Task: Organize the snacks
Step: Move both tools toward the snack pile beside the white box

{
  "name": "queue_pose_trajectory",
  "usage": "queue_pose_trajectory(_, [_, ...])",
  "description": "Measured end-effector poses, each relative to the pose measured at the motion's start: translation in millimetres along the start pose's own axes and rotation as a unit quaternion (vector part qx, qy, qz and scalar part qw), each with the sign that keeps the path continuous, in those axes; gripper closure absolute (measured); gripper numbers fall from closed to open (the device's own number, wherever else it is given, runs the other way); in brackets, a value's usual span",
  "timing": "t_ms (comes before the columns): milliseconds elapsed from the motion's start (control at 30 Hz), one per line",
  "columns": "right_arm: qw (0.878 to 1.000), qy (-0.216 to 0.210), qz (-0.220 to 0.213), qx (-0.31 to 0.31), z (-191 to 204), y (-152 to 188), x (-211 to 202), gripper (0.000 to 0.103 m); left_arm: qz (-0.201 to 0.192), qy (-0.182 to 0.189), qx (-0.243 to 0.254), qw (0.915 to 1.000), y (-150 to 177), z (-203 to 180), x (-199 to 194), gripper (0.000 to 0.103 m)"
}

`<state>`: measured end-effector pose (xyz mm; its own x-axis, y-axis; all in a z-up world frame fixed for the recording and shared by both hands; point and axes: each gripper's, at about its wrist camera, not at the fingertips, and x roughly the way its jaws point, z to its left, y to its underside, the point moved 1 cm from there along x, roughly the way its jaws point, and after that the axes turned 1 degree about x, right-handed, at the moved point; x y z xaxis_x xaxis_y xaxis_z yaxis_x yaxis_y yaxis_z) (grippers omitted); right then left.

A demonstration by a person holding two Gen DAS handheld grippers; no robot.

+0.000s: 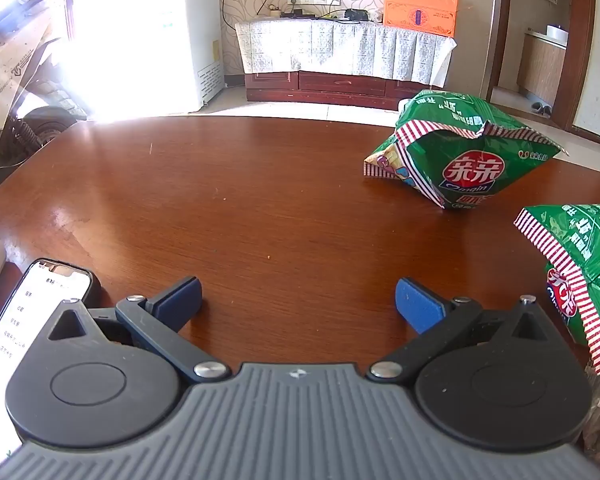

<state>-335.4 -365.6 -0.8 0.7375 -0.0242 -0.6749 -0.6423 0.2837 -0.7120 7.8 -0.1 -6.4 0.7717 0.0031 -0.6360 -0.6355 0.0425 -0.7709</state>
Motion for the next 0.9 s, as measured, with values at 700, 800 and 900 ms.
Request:
queue_pose_trajectory(700, [0.998, -0.059, 0.028, -0.003, 39, -43, 92, 0.023, -0.056, 0.061, 0.037, 0.9958, 26, -16, -100, 0.000])
queue_pose_trajectory(800, [0.999, -0.040, 0.025, 0.022, 20, -48, 96, 0.022, -0.056, 0.092, 0.030, 0.9937, 33, -31, -127, 0.000])
queue_pose_trajectory(900, [0.998, -0.013, 0.025, 0.061, -1, -50, 99, 0.022, -0.056, 0.096, 0.046, 0.9928, 41, -54, -152, 0.000])
